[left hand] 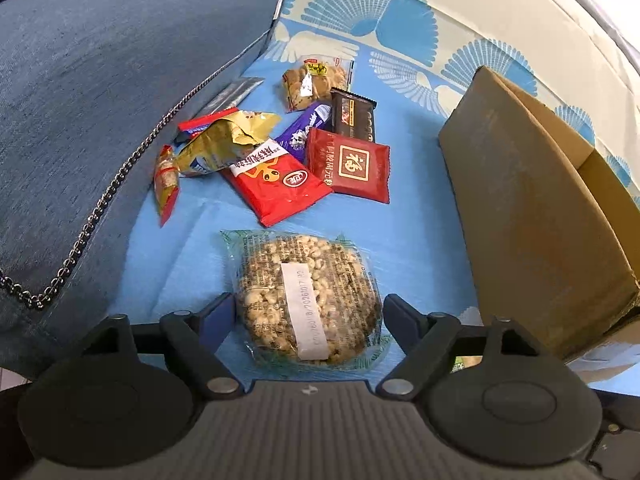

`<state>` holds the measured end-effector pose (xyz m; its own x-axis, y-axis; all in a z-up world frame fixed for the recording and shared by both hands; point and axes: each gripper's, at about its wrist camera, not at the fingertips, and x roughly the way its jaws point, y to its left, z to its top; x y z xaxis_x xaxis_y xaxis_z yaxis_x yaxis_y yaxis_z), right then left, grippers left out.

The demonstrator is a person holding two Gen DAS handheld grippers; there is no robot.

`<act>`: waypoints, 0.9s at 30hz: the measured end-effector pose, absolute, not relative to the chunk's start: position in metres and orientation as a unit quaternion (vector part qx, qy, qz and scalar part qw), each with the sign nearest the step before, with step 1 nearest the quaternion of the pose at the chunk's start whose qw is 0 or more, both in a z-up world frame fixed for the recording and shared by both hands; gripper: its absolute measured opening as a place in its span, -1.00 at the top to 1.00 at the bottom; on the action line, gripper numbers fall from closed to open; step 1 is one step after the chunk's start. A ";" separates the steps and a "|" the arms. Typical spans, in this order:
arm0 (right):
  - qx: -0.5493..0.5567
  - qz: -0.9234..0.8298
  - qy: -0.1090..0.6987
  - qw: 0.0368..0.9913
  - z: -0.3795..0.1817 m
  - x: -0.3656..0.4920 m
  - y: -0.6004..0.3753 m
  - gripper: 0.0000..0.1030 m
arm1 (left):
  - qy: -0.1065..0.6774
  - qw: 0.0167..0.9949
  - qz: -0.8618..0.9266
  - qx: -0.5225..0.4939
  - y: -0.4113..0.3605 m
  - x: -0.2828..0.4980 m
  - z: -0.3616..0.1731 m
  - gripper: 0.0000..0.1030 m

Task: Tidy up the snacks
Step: 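Grasp the round clear nut bag with the left tool while the right tool holds the snack bar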

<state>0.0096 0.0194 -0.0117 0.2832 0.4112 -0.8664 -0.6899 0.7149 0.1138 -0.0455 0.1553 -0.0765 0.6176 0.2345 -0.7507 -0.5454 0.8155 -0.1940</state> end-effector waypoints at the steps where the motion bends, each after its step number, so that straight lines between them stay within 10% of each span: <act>1: -0.144 0.350 0.486 0.788 -0.012 0.010 0.019 0.20 | 0.375 0.875 0.222 -0.209 0.156 -0.046 -0.076 -0.60; 13: -0.141 0.342 0.481 0.795 -0.010 0.010 0.014 0.26 | 0.359 0.868 0.218 -0.263 0.170 -0.056 -0.073 -0.26; 23: -0.146 0.340 0.485 0.793 -0.012 0.009 0.018 0.16 | 0.378 0.874 0.222 -0.210 0.156 -0.036 -0.079 -0.97; 27: -0.151 0.339 0.485 0.792 -0.012 0.009 0.019 0.14 | 0.385 0.880 0.226 -0.162 0.145 -0.024 -0.086 -0.96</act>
<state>0.0087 0.0192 -0.0124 0.3009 0.3902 -0.8701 -0.6826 0.7253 0.0892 -0.0244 0.1451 -0.0859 0.6015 0.2728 -0.7509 -0.5217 0.8459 -0.1106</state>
